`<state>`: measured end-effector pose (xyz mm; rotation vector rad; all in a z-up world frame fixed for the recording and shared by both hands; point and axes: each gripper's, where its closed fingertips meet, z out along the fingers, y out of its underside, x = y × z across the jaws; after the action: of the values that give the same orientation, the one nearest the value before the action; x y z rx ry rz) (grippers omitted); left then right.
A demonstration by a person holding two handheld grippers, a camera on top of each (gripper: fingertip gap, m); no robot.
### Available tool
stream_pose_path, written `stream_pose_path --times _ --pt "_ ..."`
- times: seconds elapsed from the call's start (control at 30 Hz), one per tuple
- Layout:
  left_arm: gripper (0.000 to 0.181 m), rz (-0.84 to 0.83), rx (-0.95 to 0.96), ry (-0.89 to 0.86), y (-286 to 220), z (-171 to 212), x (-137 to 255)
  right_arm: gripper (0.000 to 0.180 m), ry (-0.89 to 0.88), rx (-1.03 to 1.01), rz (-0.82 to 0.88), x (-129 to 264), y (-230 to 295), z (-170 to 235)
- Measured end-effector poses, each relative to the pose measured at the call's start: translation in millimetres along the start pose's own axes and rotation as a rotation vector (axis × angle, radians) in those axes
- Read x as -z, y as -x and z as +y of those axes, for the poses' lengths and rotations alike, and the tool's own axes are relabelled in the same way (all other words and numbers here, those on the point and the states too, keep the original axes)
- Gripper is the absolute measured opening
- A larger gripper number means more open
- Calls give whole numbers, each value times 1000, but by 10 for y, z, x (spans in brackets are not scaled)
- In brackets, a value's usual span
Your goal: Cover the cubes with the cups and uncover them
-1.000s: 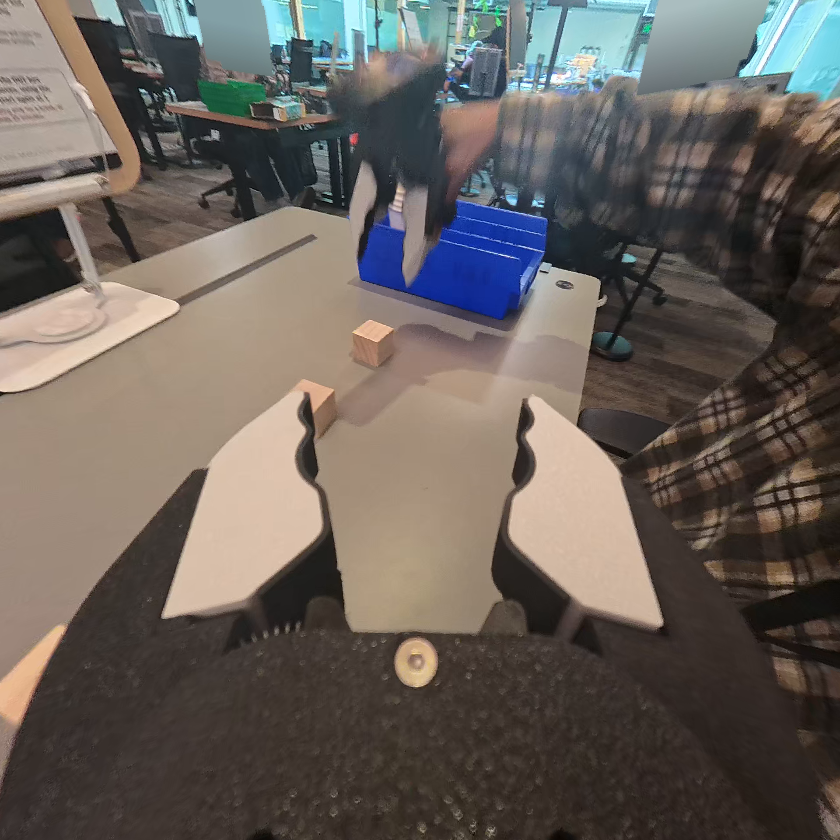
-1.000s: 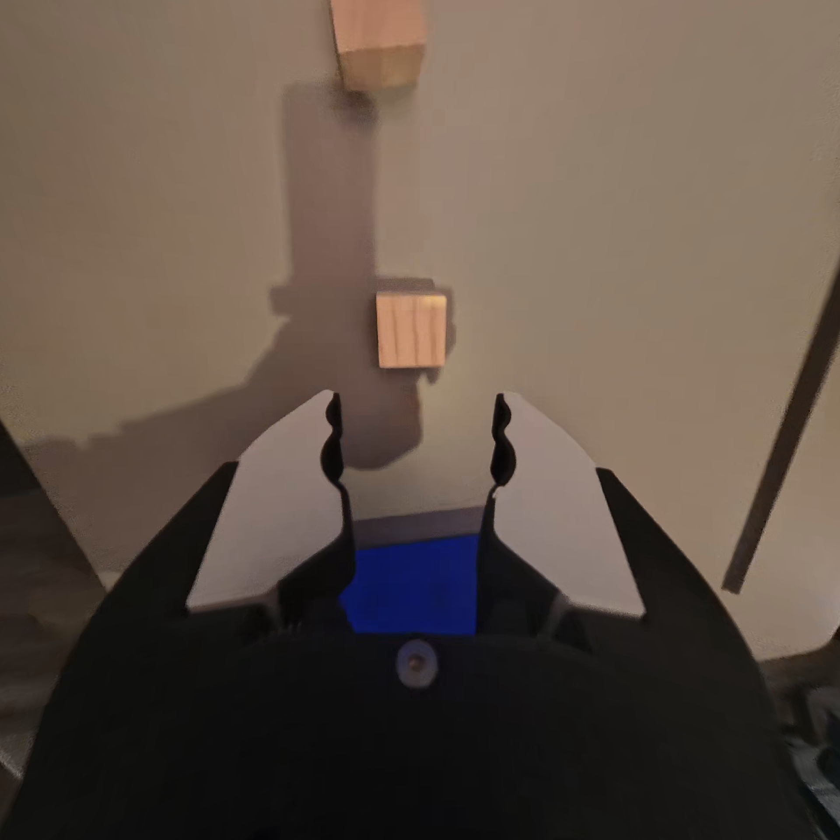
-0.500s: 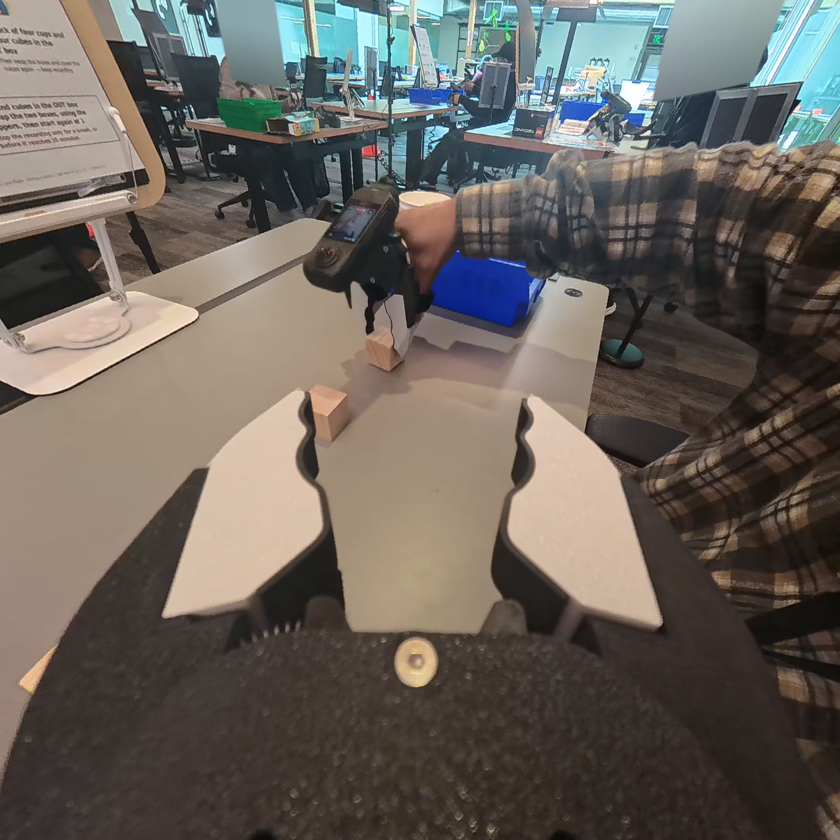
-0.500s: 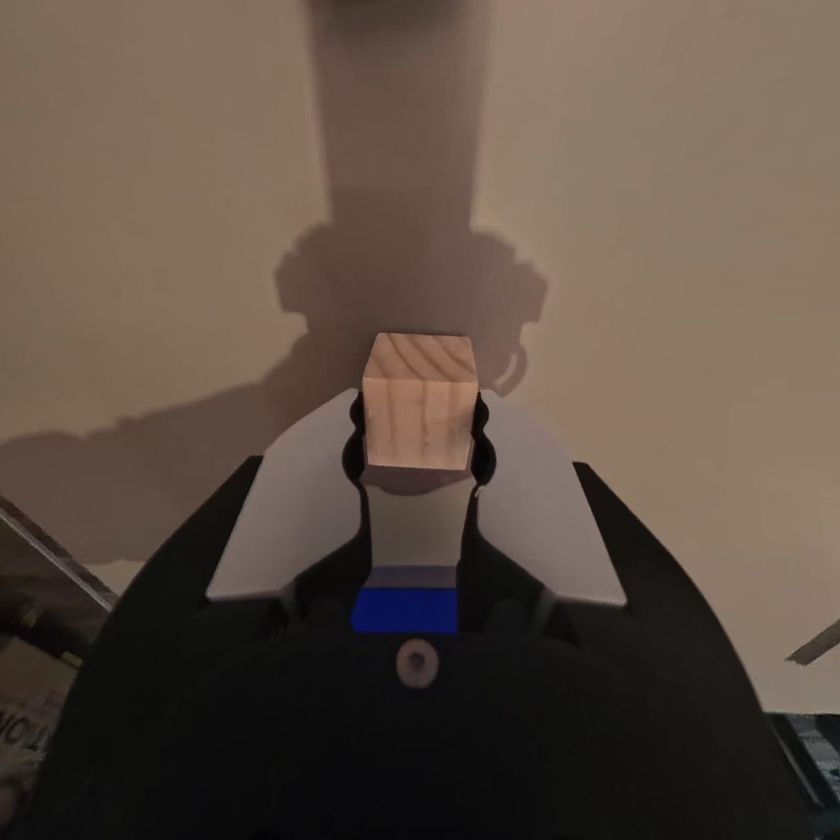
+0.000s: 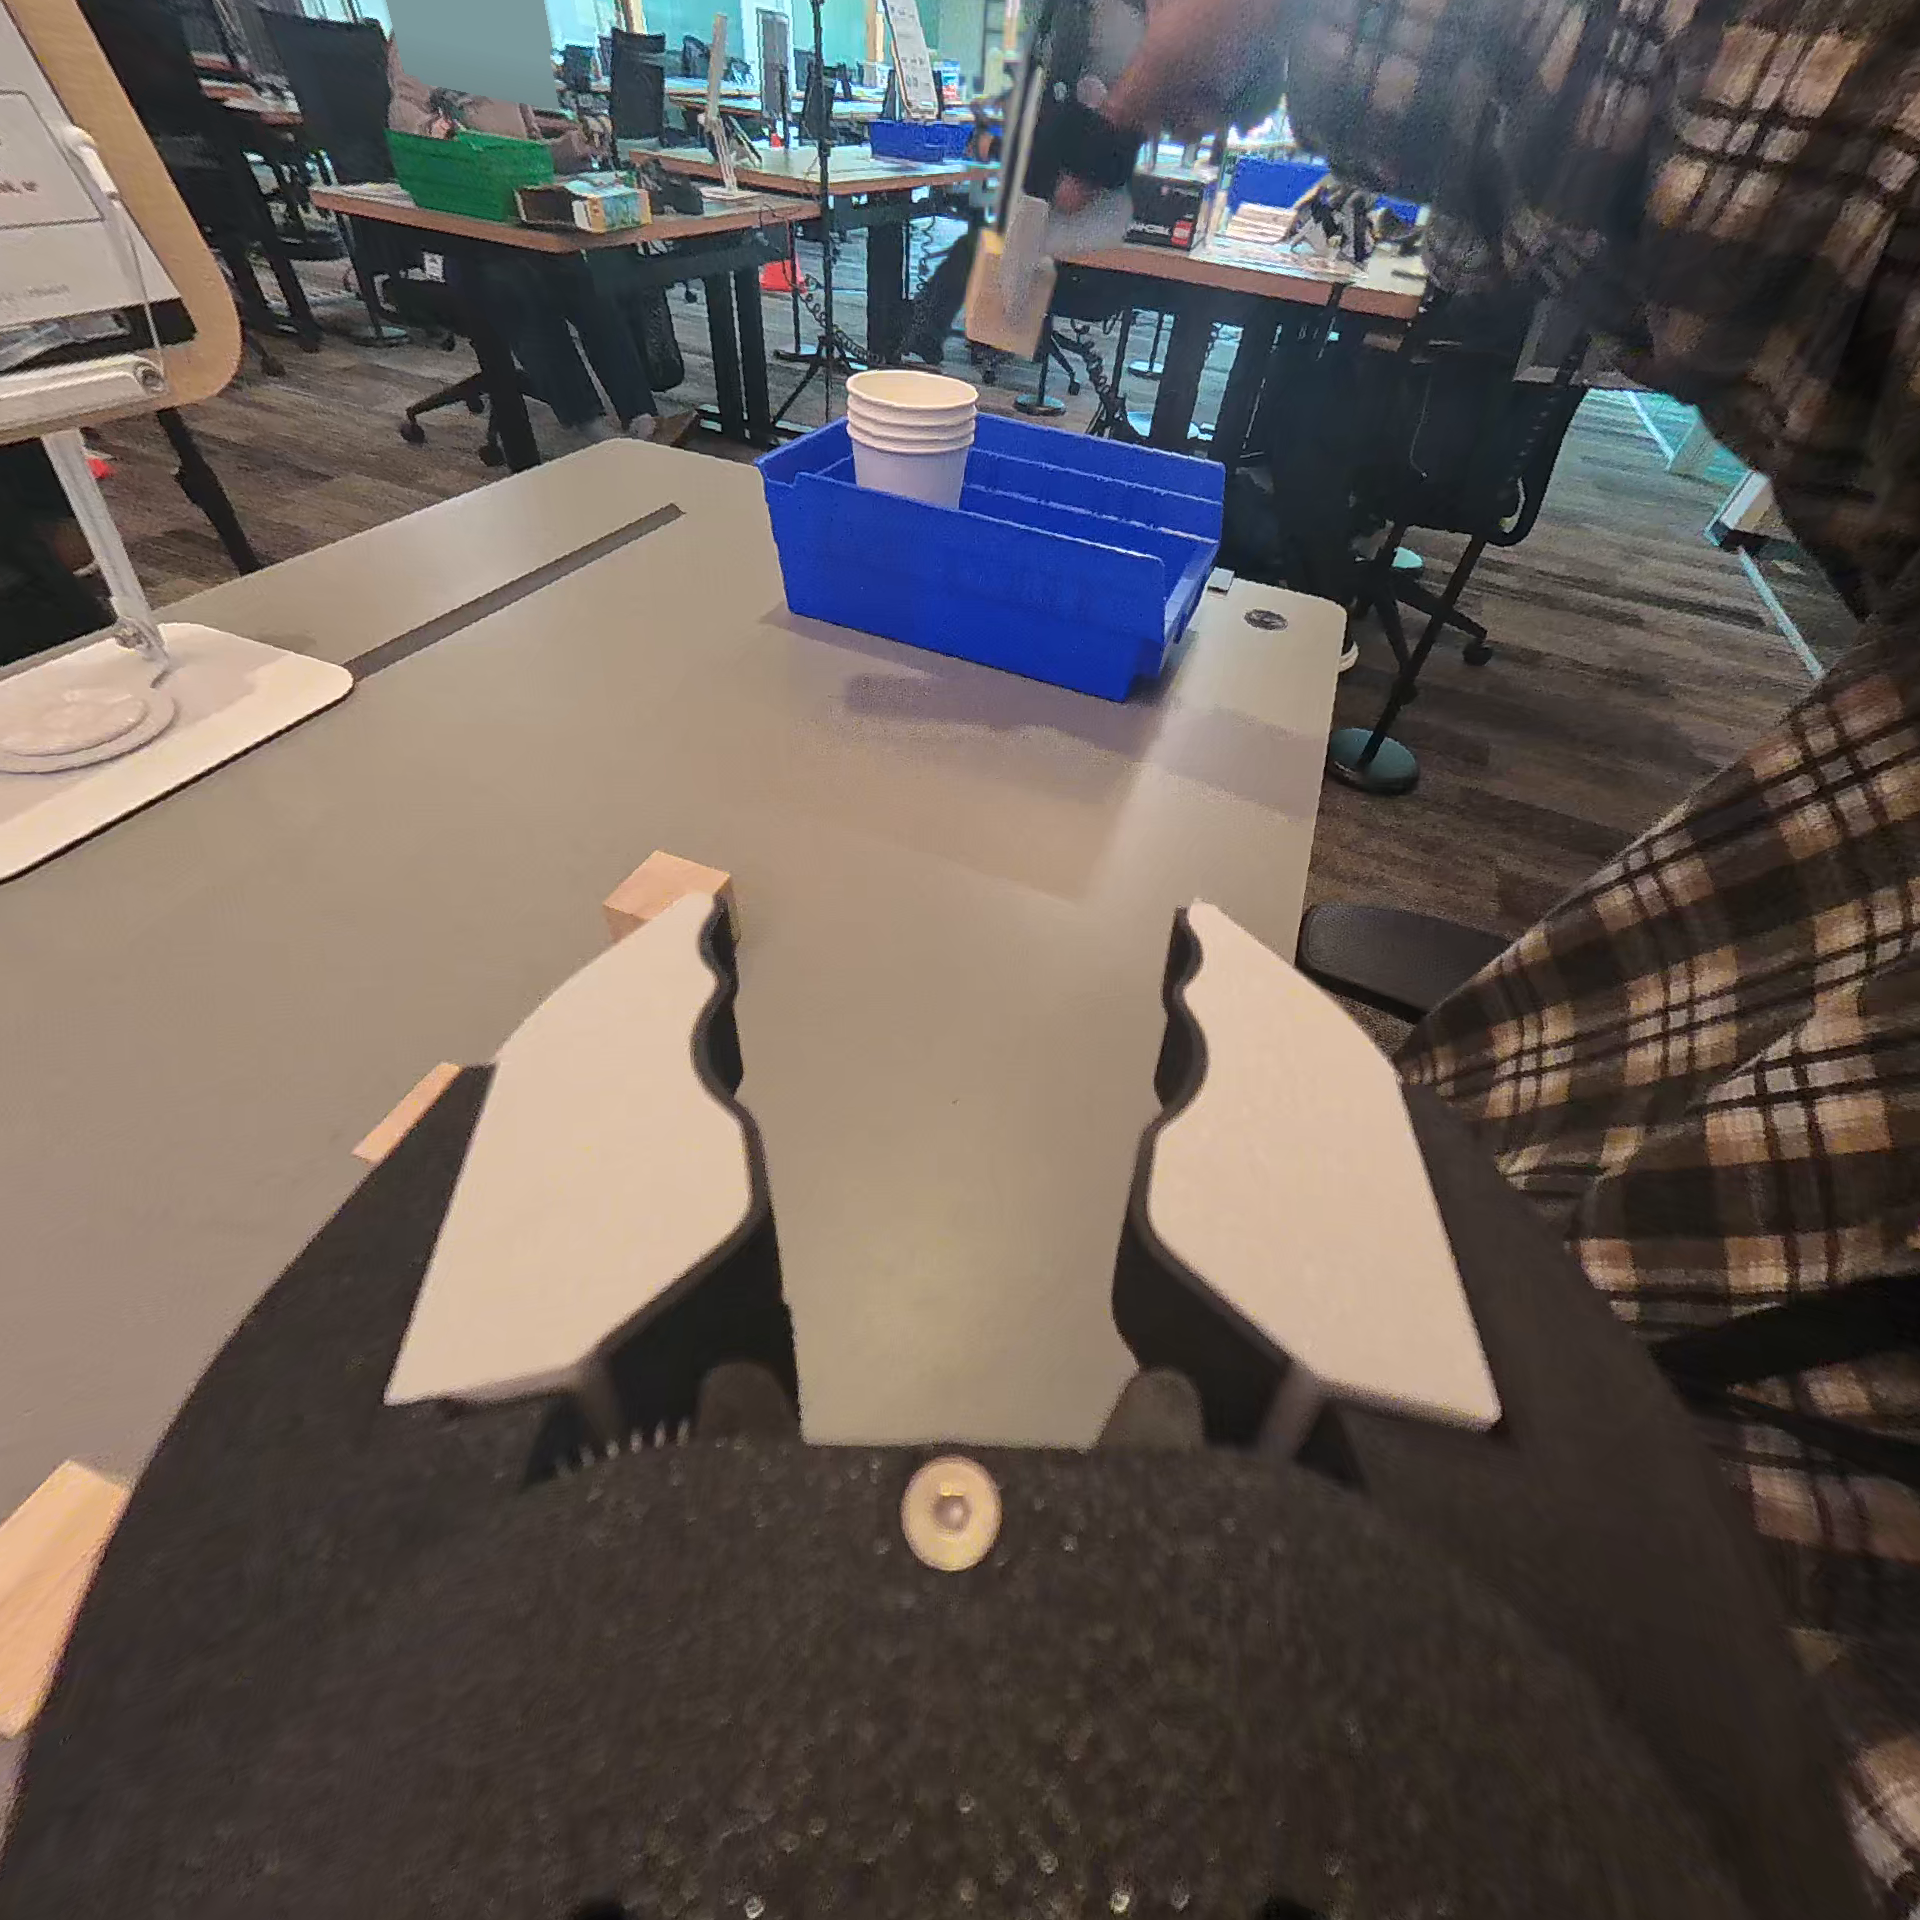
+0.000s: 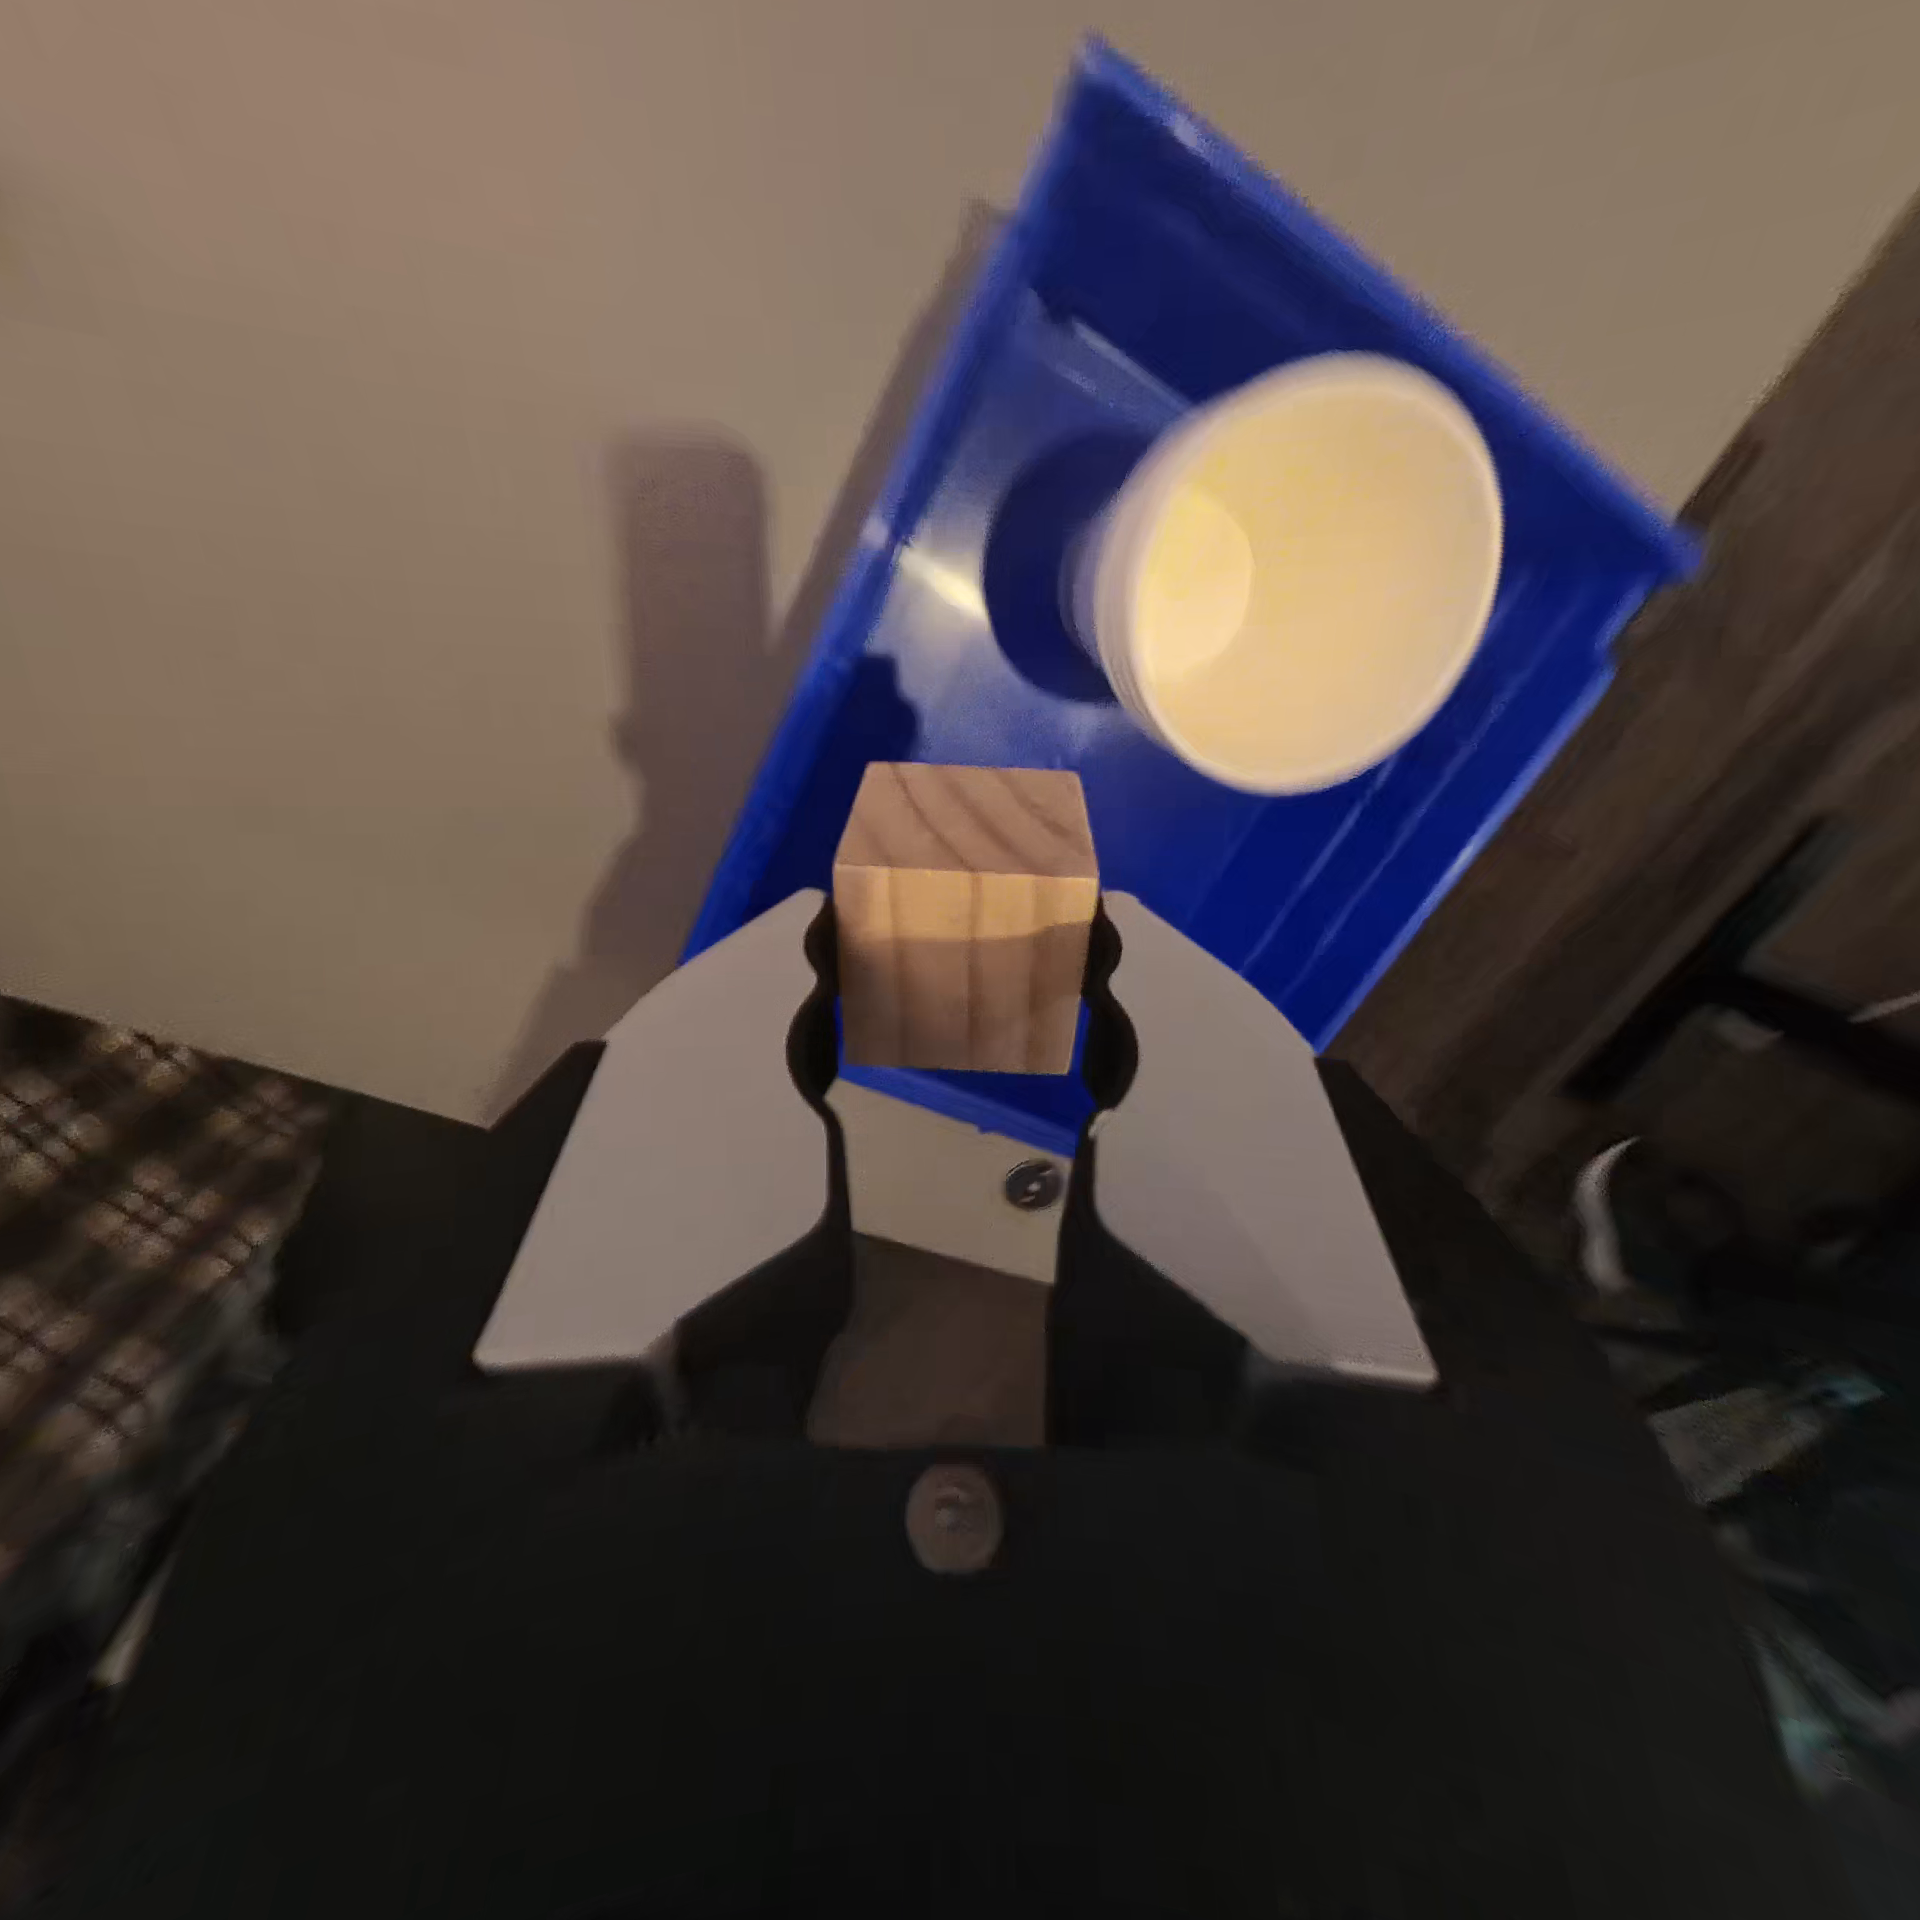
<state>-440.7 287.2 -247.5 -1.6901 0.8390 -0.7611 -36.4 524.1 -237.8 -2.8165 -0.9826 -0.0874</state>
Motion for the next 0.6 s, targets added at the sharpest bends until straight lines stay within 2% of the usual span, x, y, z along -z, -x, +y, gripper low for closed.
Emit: stream_pose_path --times 0.13,0.27,0.43,0.6 --pt "78 7 3 2 -16 7 -25 44 20 -239 -50 -402 -264 473" --pt "78 8 -1 12 -33 24 -43 44 41 -348 -57 -894 -410 685" --pt "78 2 -5 24 -25 41 -57 44 93 -392 -36 -1313 -586 768" --pt "77 -2 0 25 3 53 -65 45 116 -419 -33 -1543 -632 781"
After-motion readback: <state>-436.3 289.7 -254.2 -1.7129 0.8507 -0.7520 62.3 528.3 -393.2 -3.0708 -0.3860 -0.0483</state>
